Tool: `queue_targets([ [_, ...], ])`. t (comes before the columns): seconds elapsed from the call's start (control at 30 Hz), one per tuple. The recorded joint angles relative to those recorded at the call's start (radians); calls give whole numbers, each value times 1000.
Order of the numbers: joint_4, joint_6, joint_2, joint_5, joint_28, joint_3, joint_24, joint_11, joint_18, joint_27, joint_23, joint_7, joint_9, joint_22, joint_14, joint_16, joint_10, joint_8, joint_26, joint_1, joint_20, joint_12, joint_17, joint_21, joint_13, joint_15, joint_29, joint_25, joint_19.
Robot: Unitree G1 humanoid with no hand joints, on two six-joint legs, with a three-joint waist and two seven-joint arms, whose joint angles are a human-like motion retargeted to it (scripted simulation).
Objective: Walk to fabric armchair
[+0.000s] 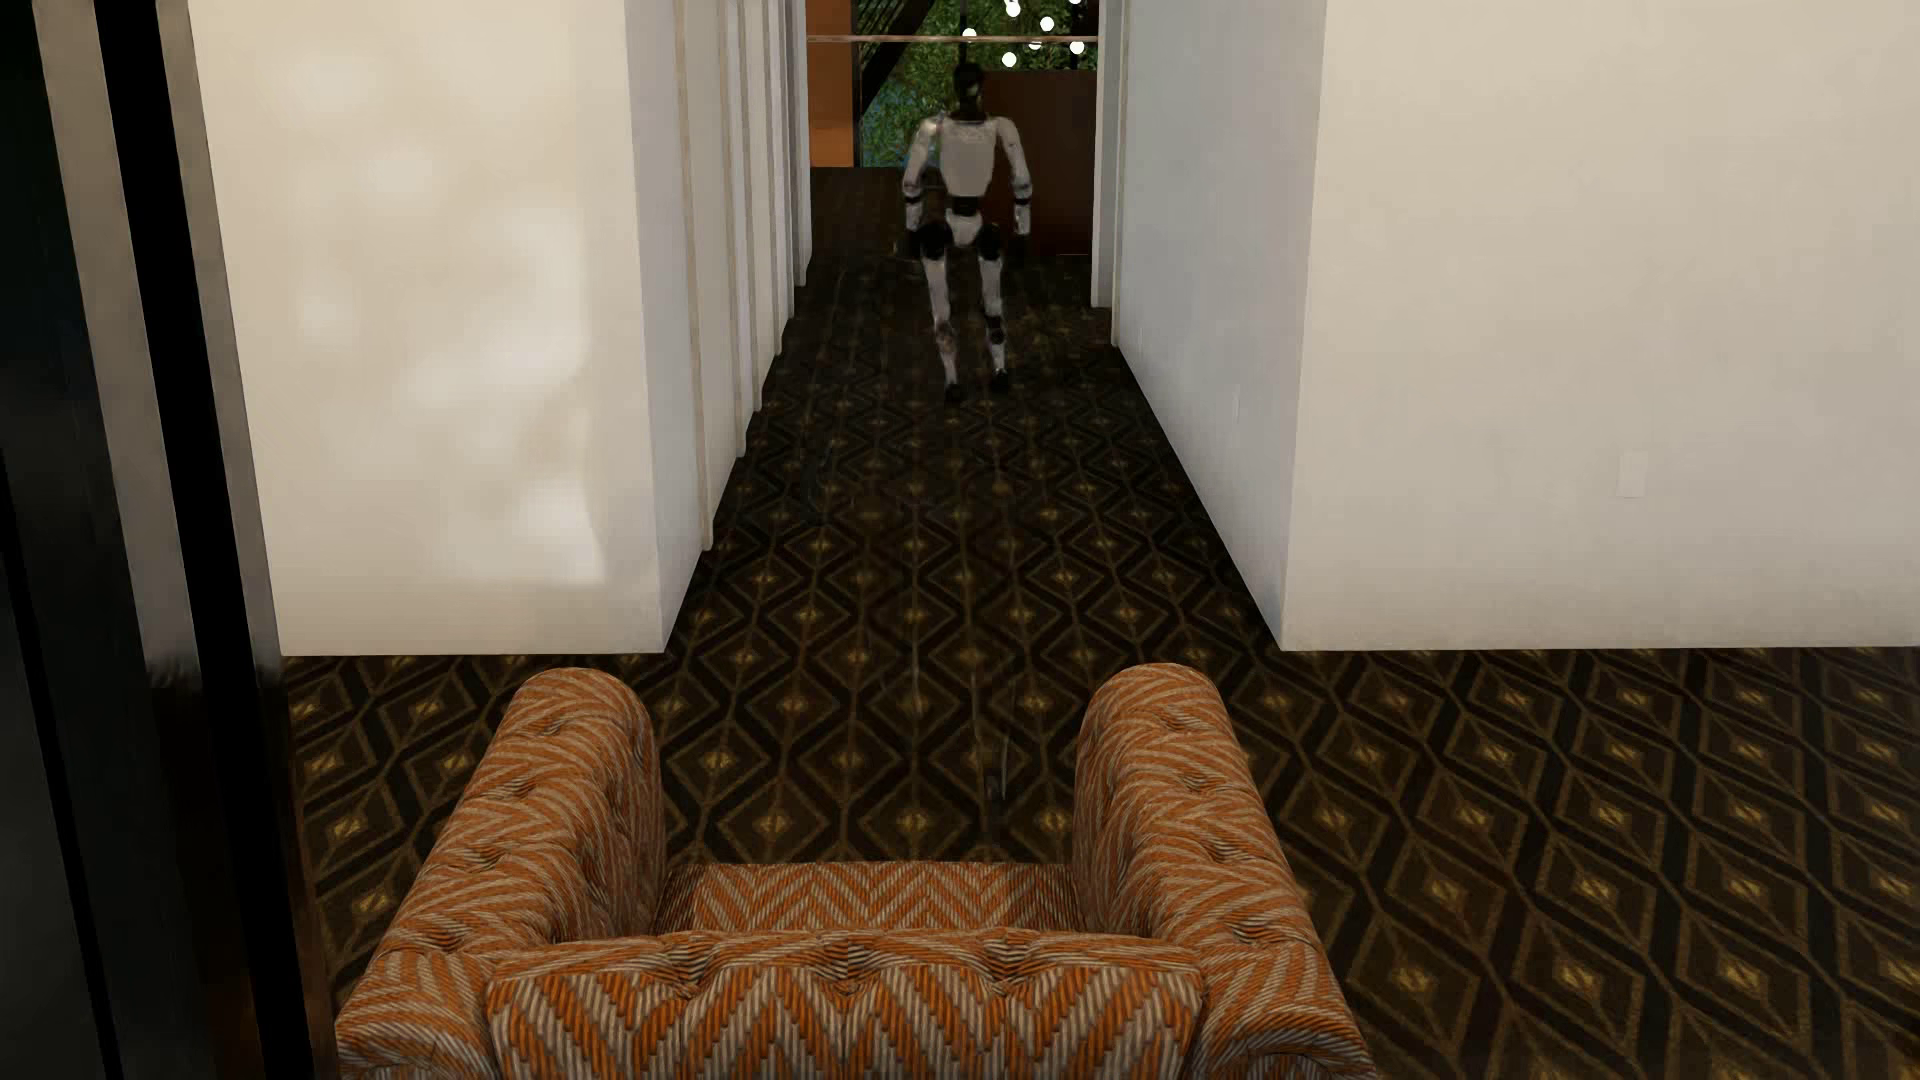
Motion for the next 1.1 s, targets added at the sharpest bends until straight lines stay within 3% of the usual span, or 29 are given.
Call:
queue_targets([
  [0.07, 14, 11, -76, -10, 0, -71, 0, -328, 0, 0, 19, 0, -17, -159, -98, 20, 8, 0, 0, 82, 96, -23, 3, 2, 70, 78, 0, 0, 0],
  [0.13, 34, -4, -130, -50, 0, -109, 0, -575, 0, 0, 10, 0, -43, -268, -185, 29, 41, 0, 0, 132, 184, -46, 17, -8, 137, 117, 0, 0, 0],
  [0.23, 140, -14, -143, -102, 0, -162, 0, -568, 0, 0, -19, 0, -55, -315, -261, 31, 98, 0, 0, 244, 235, -54, 25, 41, 212, 121, 0, 0, 0],
  [0.3, 223, -13, -188, -102, 0, -187, 0, -410, 0, 0, 3, 0, -78, -270, -224, 10, 153, 0, 0, 271, 250, -19, 29, 84, 206, 299, 0, 0, 0],
  [0.33, 265, 0, -196, -92, 0, -180, 0, -325, 0, 0, 33, 0, -75, -207, -177, -15, 204, 0, 0, 266, 264, -7, 34, 92, 183, 334, 0, 0, 0],
  [0.47, 312, 6, -100, -70, 0, -146, 0, -253, 0, 0, -18, 0, -28, 119, 186, -27, 337, 0, 0, 134, 70, -43, 3, 52, 58, 172, 0, 0, 0],
  [0.6, 318, 12, 7, -62, 0, -76, 0, -307, 0, 0, -190, 0, -18, 159, 538, 14, 271, 0, 0, 12, 81, 46, -67, -111, 6, 95, 0, 0, 0],
  [0.7, 339, 33, 67, -53, 0, -50, 0, -314, 0, 0, -200, 0, -25, 130, 545, 50, 196, 0, 0, 12, 104, 78, -87, -320, 1, 54, 0, 0, 0],
  [0.77, 351, 47, 88, -55, 0, -42, 0, -309, 0, 0, -172, 0, -29, 126, 543, 60, 153, 0, 0, -3, 120, 73, -102, -401, -14, 27, 0, 0, 0],
  [0.93, 342, 41, 111, -78, 0, 16, 0, -292, 0, 0, -127, 0, -19, 87, 399, 74, 91, 0, 0, -53, 173, 39, -141, -353, -31, -29, 0, 0, 0],
  [1.1, 328, 42, 122, -101, 0, 47, 0, -311, 0, 0, -180, 0, -5, 48, 265, 63, 54, 0, 0, -141, 183, 29, -126, -314, -25, -4, 0, 0, 0],
])
